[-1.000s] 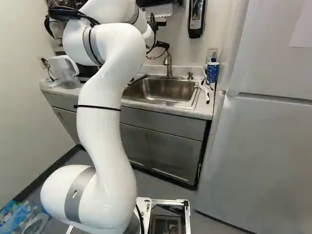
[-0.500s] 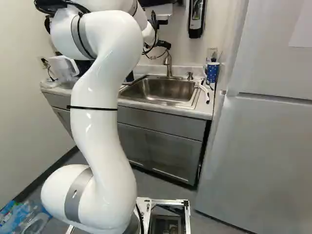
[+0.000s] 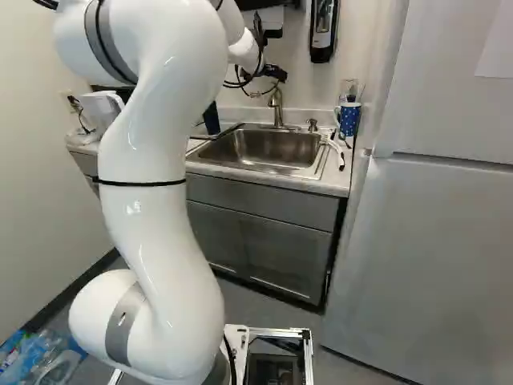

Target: Rinse the cup and place it in the tray

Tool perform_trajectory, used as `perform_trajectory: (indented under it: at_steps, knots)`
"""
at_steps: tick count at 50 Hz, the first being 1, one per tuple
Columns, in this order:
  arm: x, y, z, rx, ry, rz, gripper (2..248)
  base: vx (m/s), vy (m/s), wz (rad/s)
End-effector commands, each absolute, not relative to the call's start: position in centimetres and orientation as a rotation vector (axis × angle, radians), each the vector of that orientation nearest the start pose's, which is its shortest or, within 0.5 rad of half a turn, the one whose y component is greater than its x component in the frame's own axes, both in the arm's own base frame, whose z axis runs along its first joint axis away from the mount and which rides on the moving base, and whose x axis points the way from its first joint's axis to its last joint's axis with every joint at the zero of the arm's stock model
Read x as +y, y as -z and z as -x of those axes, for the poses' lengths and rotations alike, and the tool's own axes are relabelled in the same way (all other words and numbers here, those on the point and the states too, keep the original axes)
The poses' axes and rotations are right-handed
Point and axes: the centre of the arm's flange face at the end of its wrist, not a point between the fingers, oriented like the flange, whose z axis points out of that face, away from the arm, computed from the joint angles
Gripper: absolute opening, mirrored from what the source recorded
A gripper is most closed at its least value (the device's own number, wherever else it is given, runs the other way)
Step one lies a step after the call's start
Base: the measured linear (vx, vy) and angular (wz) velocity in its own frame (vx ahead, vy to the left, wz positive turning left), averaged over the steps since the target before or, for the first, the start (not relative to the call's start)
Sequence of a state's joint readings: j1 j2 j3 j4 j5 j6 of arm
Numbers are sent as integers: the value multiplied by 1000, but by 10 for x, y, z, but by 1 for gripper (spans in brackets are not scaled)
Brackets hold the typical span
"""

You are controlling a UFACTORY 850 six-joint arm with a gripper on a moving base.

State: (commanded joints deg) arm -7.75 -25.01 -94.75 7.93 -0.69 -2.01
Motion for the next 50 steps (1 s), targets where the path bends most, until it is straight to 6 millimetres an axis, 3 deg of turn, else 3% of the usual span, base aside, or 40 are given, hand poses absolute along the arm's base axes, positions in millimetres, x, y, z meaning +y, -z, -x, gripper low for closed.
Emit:
perform_trajectory:
  at_steps: [26,50]
  knots:
    - [-114,-668,-639,289,1523,2796,247,0,0,0]
    - [-133,-654,-580,269,1153,3022,247,0,0,0]
